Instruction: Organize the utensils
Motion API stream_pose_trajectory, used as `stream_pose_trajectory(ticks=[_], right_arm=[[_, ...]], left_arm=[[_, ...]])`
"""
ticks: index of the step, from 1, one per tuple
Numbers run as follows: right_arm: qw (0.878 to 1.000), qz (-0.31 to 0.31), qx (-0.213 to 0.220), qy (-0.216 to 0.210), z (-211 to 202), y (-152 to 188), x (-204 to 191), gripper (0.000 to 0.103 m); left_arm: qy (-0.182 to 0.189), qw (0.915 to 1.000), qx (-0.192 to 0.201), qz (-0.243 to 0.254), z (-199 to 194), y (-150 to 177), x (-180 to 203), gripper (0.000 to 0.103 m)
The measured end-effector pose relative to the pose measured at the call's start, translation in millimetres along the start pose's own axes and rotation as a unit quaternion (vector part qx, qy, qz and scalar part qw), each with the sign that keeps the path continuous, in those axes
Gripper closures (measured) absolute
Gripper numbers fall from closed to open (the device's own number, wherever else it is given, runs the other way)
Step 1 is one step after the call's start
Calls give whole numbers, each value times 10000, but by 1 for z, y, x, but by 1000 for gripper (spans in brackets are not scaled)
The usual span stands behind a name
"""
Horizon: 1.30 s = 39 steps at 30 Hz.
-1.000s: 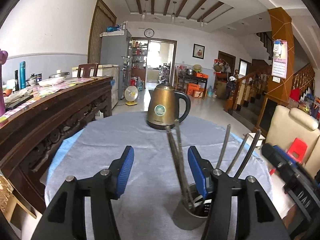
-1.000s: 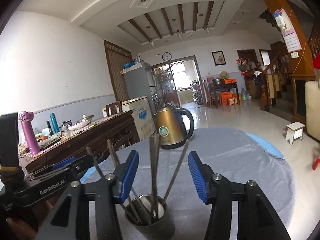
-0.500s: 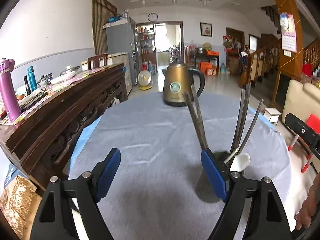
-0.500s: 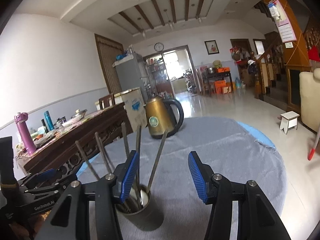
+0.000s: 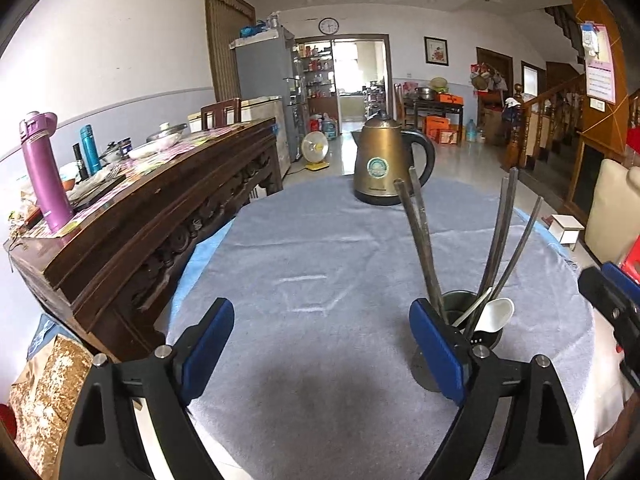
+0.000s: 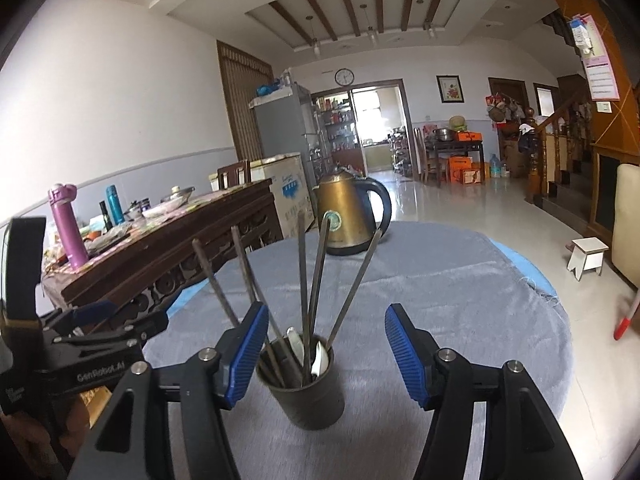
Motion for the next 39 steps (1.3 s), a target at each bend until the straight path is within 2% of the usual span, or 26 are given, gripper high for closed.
stream_pose_trajectory(ticks=[4,10,17,22,30,39], right_arm=[[9998,30,-203,-72,1,9,-4,38],[9989,58,-444,-130,6,20,-8,38],[9983,-9,-534,-239,9,22,-18,38],[9970,-14,-742,-228,10,28,-21,38],[9961,-4,-850,-240,4,34,-26,38],[9960,-73,-879,-168,-3,31,-33,38]], left_arm=[[-153,9999,-42,11,2,1,-5,13],[-159,9997,-171,-35,5,6,-8,13],[-245,9996,-145,41,2,7,-7,13],[-290,9988,-386,-22,3,15,-9,13],[-321,9987,-365,139,-6,24,-7,13],[-308,9989,-341,6,-15,24,-14,13]])
Point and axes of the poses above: each gripper's, at about its wrist camera, not at the fingertips, and z roughly the way its jaws point, x to its right, y to its underside, the point moved 10 cm from there along z, roughly the way its jaws point, and after that the axes turned 7 degrees about -z, right-handed, at the moved point
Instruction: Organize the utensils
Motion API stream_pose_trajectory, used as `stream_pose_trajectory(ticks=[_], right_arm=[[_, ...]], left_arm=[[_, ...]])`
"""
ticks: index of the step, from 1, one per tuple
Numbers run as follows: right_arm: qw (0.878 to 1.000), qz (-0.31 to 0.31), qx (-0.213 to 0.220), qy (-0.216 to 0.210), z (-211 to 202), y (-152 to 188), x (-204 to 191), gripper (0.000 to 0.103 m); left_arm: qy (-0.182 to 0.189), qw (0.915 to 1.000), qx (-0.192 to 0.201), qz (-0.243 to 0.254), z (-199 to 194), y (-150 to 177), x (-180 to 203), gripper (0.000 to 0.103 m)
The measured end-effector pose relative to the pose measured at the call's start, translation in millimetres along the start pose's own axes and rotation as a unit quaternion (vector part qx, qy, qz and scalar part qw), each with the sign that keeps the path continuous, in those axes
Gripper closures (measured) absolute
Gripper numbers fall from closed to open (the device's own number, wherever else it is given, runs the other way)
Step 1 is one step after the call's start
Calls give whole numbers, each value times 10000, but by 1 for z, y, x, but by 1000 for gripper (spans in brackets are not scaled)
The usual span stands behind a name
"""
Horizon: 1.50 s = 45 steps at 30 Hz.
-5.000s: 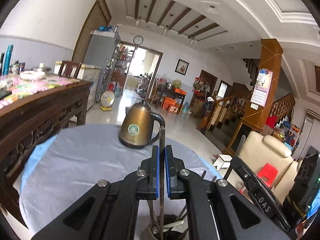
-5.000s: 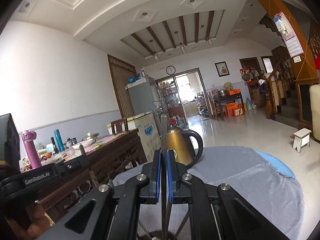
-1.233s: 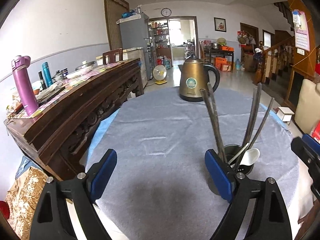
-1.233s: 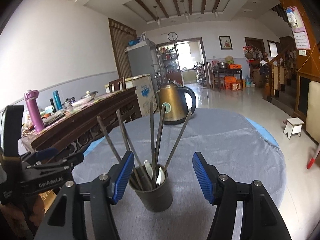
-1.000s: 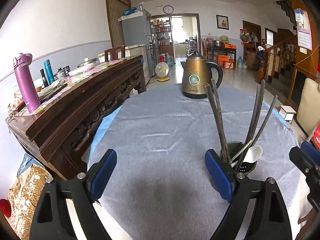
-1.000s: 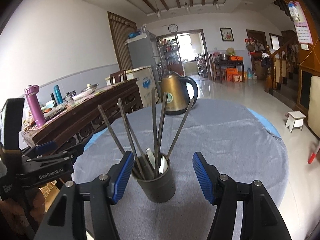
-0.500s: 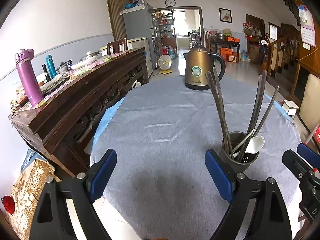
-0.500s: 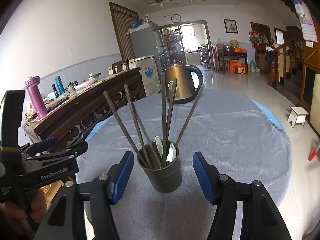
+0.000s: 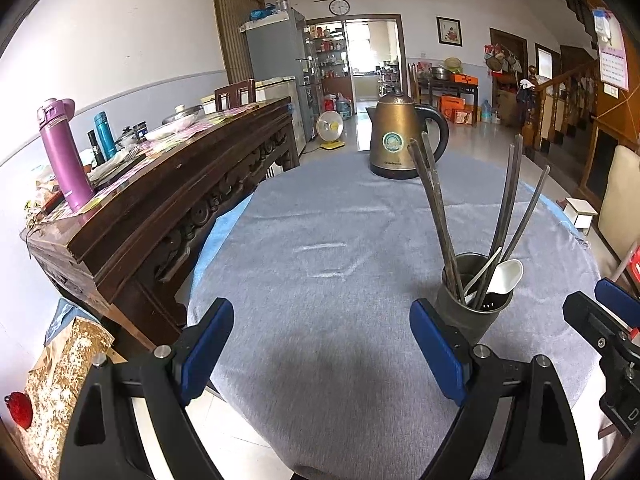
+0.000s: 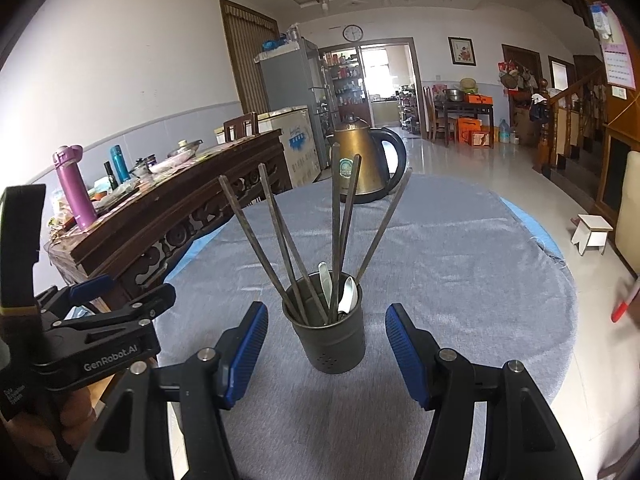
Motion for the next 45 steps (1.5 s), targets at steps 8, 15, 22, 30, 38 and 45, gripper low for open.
stream_pose_trajectory(ticks=[8,15,22,30,38,45], right_arm=[[10000,1,-27,34,-7,0,-7,38],[9999,-73,29,69,-14,-3,-11,38],[9997,-58,-104,209,-11,-1,-10,38],[9966,-59,-669,484,12,14,-4,38],[9914,-192,-964,867,25,21,3,38],[9889,-274,-1021,1049,25,21,8,38]], left_arm=[[28,10000,44,-35,-9,0,-6,13],[44,9999,56,-97,-13,1,-11,13],[48,9999,90,-117,-13,0,-15,13],[12,9999,26,-142,-6,1,-18,13],[1,9999,-118,-90,6,6,-15,13],[-8,9998,-186,11,10,9,-7,13]])
Point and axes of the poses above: each gripper's, at about its wrist camera, not at the fingertips, and z roughly the way its jaws point, x to its right, y to its underside, the point moved 10 cm from there along z, roughly the way its jaws point, and after that the axes turned 7 degrees about -z, right-handed, at the moved point
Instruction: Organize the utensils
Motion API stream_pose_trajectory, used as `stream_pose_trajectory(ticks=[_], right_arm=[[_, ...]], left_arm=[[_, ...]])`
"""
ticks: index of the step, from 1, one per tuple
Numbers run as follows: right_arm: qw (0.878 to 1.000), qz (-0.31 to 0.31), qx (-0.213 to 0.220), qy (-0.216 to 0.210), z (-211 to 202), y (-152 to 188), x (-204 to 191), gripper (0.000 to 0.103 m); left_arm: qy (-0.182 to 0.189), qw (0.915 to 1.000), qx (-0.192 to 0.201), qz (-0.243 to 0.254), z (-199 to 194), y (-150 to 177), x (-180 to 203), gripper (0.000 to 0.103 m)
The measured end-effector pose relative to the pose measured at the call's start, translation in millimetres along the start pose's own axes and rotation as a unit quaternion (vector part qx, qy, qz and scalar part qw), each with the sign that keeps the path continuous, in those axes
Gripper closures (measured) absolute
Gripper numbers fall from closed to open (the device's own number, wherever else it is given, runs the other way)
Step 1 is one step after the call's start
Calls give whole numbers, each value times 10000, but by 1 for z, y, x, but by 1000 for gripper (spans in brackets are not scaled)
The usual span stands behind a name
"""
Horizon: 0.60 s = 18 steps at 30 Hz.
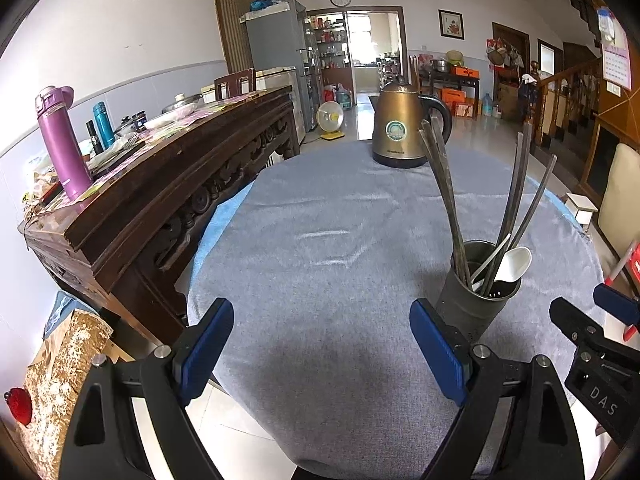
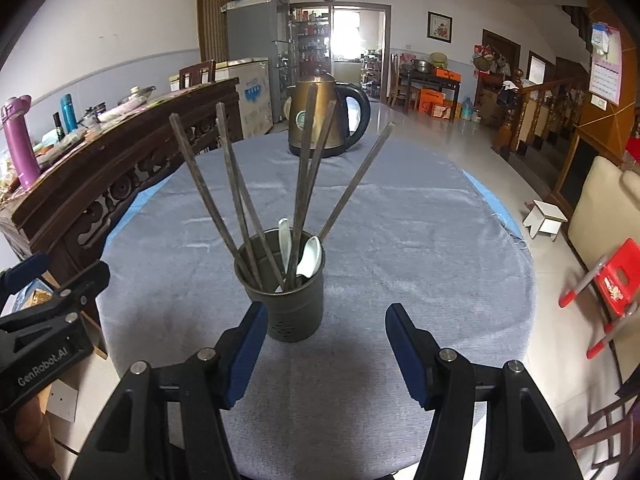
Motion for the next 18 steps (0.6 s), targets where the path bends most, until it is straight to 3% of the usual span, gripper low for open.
stream_pose_trajectory(ticks=[18], right_arm=[[9999,-21,106,102,-2,-6,9,38]], left_arm=[[-41,9999,-96,88,5,-1,13,13]])
Point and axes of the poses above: each gripper's, at about its wrist camera, not at the fingertips, and z roughly the way its jaws point, x to its right, y to its underside, the point moved 10 cm from there along z, roughly the way its jaws point, and after that the axes turned 7 degrees about -z, right-handed, at the moved point
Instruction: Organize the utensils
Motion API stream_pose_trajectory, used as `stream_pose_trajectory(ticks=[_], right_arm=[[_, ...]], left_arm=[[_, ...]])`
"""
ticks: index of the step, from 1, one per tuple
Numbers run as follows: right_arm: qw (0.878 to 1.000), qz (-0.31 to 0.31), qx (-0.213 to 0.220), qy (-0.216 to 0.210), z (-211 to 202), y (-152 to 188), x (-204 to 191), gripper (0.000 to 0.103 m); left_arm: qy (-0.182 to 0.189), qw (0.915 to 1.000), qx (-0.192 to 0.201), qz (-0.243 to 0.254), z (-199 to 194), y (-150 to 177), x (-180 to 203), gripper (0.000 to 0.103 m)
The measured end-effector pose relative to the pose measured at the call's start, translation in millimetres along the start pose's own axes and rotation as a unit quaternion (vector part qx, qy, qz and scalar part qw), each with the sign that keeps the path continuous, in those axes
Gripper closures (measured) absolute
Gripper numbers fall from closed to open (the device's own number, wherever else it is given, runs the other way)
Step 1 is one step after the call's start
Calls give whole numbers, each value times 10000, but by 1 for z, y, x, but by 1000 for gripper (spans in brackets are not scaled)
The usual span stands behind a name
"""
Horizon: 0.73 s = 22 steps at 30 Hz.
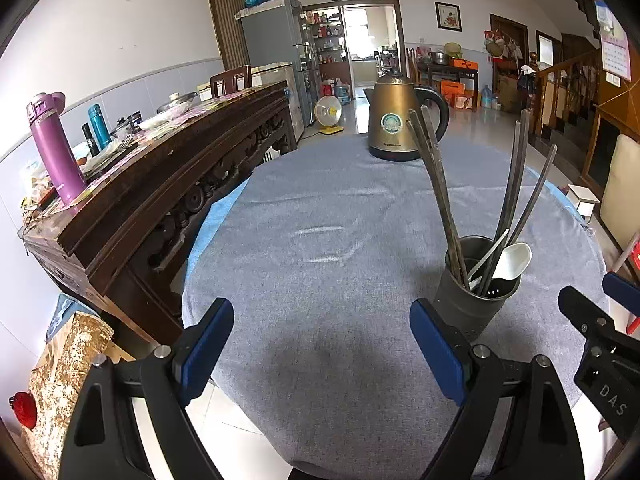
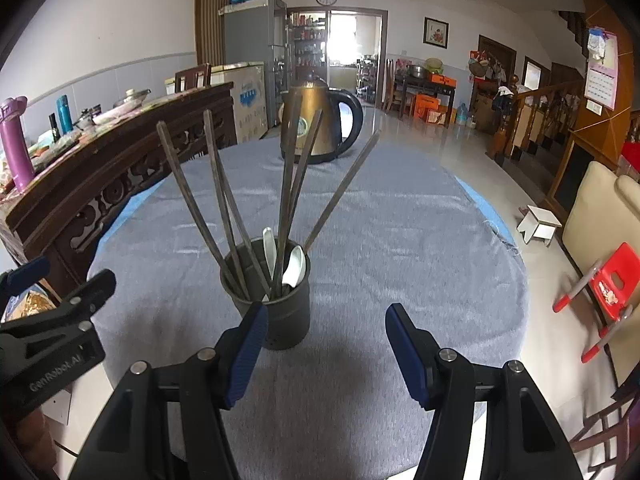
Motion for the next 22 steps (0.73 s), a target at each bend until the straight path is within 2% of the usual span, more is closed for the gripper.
stream_pose_trajectory(ticks=[8,15,22], right_arm=[[9994,-16,353,51,-24,-14,1,38],[9963,-53,837,165,-59,-29,2,38],[9952,-16,968,119,-68,-35,3,38]], left_arm=[[74,9995,301,-61,-23,-17,0,13],[154,9980,599,-83,-47,-32,2,13],[195,9972,703,-163,-50,-35,-1,13]])
Point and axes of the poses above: each gripper's, at about its wrist camera, not at the fingertips, and z roughly the way its jaws point, x to its right, y to its underside, the point moved 10 cm from there along z, roughly the way its jaws point, and after that the axes turned 7 degrees about -z, right-handed, at the moved point
